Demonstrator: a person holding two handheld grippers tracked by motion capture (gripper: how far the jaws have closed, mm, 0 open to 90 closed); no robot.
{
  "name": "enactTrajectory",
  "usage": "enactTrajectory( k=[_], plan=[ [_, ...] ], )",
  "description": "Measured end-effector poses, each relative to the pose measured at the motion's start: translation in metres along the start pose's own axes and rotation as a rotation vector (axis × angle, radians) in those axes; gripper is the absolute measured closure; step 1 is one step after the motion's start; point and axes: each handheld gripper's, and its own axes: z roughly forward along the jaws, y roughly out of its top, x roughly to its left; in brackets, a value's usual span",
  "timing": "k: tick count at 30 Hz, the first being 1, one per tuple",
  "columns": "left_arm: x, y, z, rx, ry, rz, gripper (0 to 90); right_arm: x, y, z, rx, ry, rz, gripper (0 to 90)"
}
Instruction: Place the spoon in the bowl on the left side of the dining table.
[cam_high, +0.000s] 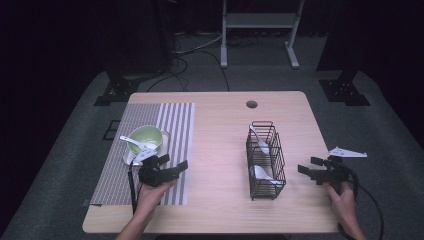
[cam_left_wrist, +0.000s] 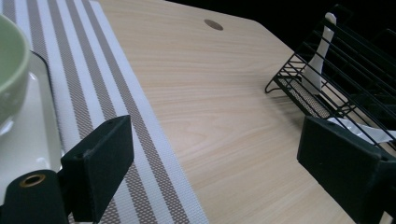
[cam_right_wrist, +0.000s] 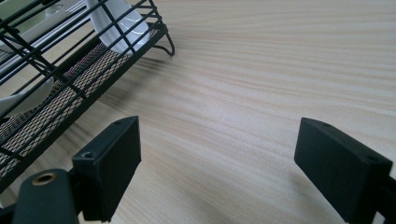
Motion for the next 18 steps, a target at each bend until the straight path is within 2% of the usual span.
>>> enactTrajectory(
  k=[3,6,8,10,18],
  plan=[
    [-0.003,-0.002,0.002,0.003,-0.010,-0.003,9.9,0.000,0.000,0.000,0.000,0.001,-0.001,13.6],
    [-0.008,-0.004,0.004,0.010,-0.013,0.019,9.9,0.000,0.000,0.000,0.001,0.001,0.002,13.6],
    [-0.010,-0.006,0.005,0.017,-0.025,0.012,9.9,0.000,0.000,0.000,-0.001,0.002,-0.002,13.6],
    [-0.014,-0.008,0.007,0.023,-0.024,0.026,9.9,0.000,0.000,0.000,-0.001,0.002,-0.001,13.6],
    [-0.025,-0.017,0.013,0.045,-0.060,0.038,9.9,0.000,0.000,0.000,-0.001,0.004,-0.004,13.6]
  ],
)
